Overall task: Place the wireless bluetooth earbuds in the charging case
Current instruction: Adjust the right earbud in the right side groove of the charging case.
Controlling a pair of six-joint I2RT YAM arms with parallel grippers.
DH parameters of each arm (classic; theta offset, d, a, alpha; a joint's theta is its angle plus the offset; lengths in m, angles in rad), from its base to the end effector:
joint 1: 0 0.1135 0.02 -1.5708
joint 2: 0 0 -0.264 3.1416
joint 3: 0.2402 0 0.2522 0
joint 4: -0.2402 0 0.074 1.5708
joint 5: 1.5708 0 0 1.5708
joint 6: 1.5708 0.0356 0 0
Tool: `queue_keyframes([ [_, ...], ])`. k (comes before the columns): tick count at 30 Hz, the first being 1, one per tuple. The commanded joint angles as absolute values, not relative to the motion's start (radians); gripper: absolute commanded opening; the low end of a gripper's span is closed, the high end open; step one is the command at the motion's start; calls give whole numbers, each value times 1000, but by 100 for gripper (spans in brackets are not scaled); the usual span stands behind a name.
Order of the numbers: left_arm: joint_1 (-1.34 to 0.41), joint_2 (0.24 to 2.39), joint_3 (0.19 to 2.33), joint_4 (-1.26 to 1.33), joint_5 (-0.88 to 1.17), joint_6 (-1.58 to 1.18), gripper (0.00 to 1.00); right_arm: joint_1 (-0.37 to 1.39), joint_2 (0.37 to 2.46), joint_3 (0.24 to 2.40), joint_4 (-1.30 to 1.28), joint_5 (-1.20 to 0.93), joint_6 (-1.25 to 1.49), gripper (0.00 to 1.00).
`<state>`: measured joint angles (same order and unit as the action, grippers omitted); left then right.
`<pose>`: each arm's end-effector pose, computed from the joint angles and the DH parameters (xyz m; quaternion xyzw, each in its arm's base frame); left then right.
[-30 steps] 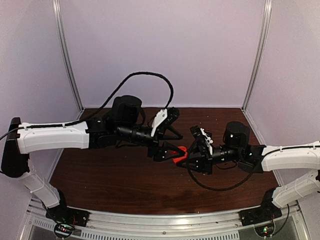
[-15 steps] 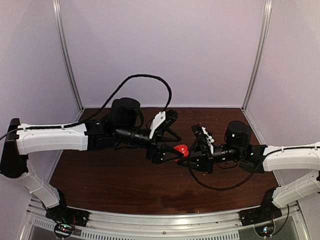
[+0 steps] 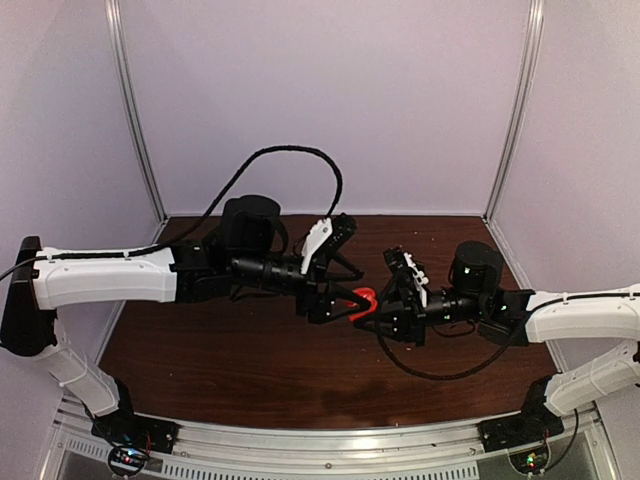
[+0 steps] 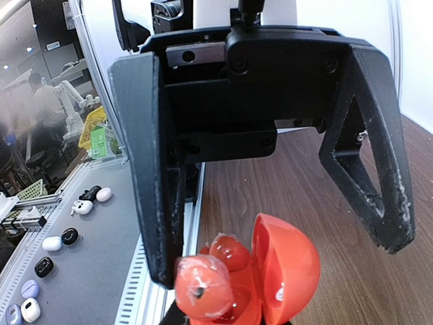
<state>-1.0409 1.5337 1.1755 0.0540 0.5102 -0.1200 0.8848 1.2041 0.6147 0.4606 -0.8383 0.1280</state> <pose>0.1674 -0.3202 0.3162 0.4804 0.6324 -0.4841 0.3673 0.1438 0.2174 0.2611 -0.5031 0.5383 0.5598 0.3790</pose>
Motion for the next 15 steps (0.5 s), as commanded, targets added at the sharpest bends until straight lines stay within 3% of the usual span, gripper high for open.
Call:
queue_keyframes([
  [1,-1038,1551,1184,110,460,-153,75,887,1177,636,493,-841,121,0],
  [15,-1042,1549,1161,99,442,-168,75,872,1138,630,486,-809,120,0],
])
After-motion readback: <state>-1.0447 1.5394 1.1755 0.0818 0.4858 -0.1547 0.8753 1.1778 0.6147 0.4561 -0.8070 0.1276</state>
